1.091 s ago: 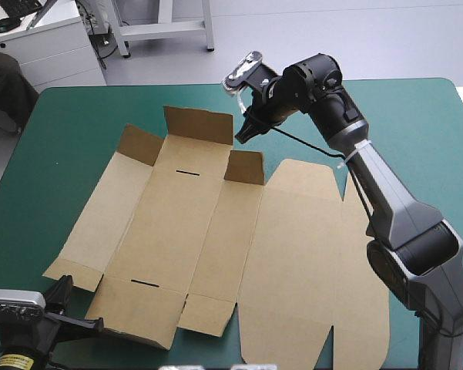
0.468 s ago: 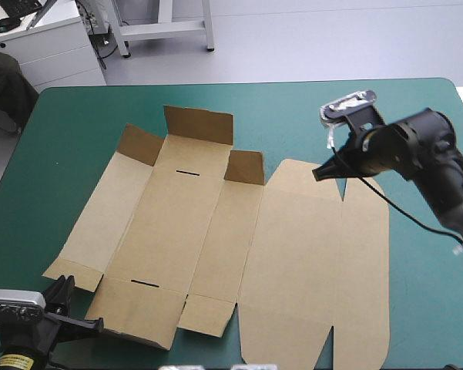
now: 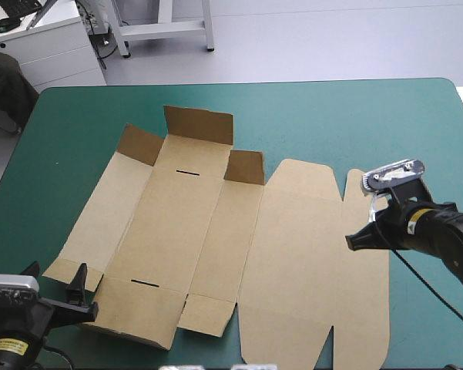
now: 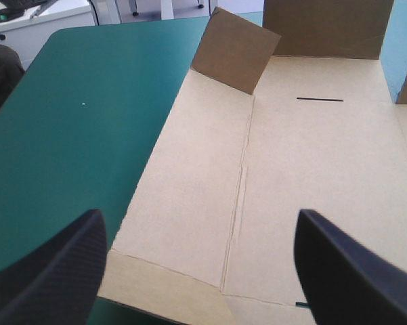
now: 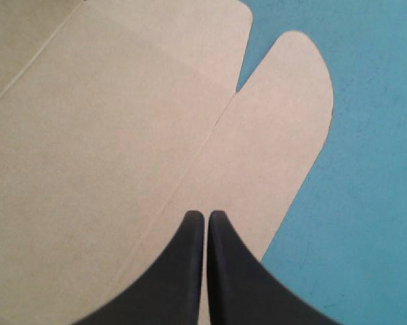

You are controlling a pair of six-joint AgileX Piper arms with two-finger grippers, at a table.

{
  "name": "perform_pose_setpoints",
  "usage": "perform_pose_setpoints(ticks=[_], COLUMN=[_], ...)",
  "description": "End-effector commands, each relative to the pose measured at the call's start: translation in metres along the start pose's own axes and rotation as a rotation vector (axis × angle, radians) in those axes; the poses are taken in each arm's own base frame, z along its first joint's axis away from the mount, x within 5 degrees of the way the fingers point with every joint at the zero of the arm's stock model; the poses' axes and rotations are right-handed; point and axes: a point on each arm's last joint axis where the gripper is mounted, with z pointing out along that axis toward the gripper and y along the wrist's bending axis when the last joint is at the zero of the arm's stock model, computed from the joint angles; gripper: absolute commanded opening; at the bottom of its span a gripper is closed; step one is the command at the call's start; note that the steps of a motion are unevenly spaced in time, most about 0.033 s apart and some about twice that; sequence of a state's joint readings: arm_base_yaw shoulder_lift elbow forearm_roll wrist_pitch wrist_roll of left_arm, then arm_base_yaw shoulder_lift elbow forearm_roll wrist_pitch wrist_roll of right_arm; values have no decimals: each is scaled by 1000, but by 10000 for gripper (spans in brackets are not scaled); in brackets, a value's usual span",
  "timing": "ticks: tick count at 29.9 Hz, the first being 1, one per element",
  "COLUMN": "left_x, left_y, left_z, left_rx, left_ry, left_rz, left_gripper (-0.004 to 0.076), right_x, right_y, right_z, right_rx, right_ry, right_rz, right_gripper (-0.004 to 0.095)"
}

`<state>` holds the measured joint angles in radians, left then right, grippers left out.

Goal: Fold the box

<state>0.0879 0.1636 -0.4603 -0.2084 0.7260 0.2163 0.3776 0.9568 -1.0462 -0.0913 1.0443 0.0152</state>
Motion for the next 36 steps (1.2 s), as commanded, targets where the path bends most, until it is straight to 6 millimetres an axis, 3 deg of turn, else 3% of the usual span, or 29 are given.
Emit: perform_pose_setpoints(ticks=[1, 11, 16, 20, 27, 36], left_x=[-33, -99, -130, -143, -127, -98], left_y=[3, 16, 20, 25, 34, 56], left_z=[6, 46, 70, 97, 151, 199], left_rx=[-9, -10, 25, 42, 42, -10], left_ry=[-46, 286, 492, 650, 849, 1017], left_rz=[-23, 49, 39, 29, 6, 48], left_gripper=[552, 546, 544, 544, 544, 544], right_x=[11, 68, 86, 95, 113, 135], right_y=[-1, 3, 7, 9, 10, 12], right_z=[-5, -5, -10, -14, -12, -18], right_rx=[11, -15, -63, -84, -84, -100], right_ry=[-94, -125, -144, -155, -131, -178], right_rz=[23, 54, 85, 95, 84, 94], right_gripper=[-1, -1, -1, -1, -1, -1])
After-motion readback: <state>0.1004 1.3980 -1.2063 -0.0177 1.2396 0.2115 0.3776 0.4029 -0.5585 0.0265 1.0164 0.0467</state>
